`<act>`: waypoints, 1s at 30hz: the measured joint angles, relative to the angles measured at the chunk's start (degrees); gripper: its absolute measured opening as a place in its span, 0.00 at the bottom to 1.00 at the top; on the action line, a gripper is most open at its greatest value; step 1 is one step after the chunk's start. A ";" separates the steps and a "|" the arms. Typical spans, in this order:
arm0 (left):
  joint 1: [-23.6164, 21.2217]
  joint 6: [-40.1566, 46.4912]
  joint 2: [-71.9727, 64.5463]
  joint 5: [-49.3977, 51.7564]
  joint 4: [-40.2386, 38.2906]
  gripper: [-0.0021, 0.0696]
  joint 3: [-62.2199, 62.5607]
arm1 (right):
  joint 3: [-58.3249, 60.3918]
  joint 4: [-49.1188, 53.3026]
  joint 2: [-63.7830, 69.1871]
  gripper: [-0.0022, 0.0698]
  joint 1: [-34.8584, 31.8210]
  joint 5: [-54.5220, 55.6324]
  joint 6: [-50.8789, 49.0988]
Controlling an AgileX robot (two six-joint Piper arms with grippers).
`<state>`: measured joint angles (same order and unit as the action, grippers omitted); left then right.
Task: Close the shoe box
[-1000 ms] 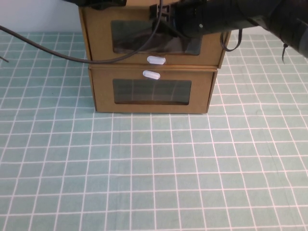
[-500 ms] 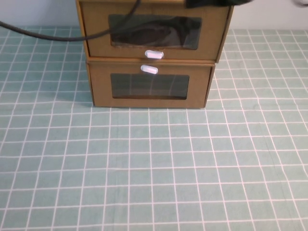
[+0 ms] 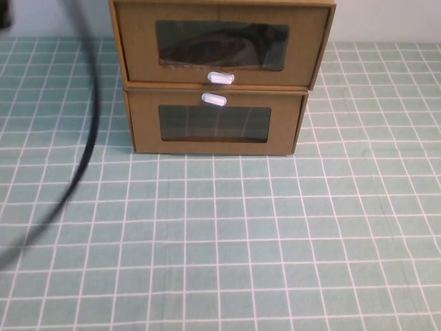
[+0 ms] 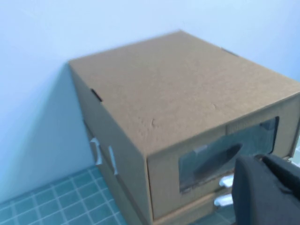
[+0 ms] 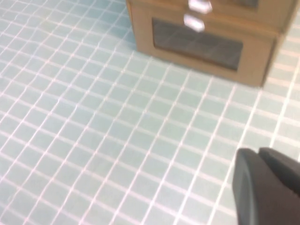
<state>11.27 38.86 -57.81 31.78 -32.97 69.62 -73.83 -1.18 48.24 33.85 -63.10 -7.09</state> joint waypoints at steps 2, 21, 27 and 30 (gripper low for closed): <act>0.00 0.57 6.46 -3.06 -0.62 0.02 -6.91 | 6.19 0.00 -6.58 0.01 0.00 0.89 -0.92; 0.00 1.26 49.42 -25.51 -2.13 0.02 -57.68 | 59.19 -2.35 -39.17 0.01 0.00 49.21 -3.69; 0.00 0.44 49.42 -34.53 -5.63 0.02 -66.96 | 71.00 -2.35 -37.67 0.01 0.00 65.52 -3.69; 0.00 0.30 49.42 -36.89 -6.14 0.02 -68.93 | 74.46 -2.35 -37.54 0.01 0.00 66.47 -3.69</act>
<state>11.27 39.16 -8.39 -5.11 -39.11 0.70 0.64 -3.53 10.70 33.85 3.37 -10.78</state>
